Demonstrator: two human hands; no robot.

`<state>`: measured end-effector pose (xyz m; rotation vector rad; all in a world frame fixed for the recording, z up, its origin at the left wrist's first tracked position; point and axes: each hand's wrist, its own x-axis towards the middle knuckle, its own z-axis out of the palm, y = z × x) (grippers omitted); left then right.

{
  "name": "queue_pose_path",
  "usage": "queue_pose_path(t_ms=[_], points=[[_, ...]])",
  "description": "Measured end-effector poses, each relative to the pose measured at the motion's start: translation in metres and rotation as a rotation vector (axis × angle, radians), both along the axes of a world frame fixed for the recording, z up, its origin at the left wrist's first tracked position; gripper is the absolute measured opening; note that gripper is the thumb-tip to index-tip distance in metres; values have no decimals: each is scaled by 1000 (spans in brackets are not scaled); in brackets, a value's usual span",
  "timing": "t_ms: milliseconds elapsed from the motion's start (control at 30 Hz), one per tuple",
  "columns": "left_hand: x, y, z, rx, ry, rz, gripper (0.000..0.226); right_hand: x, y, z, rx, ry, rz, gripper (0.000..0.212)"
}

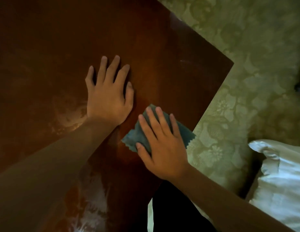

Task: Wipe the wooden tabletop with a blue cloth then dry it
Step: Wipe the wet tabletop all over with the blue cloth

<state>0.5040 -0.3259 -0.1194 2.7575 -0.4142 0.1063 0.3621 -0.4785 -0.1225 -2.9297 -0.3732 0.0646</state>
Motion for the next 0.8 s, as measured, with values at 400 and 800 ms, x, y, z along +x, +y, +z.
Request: queue_pose_path(t_ms=[400,800], points=[[-1,0,-2,22,-23,8,49,93,-81,5,-55,15,-325,70],[-1,0,0,34,-4,2,50,136,-139,13,-37,60,-270,67]])
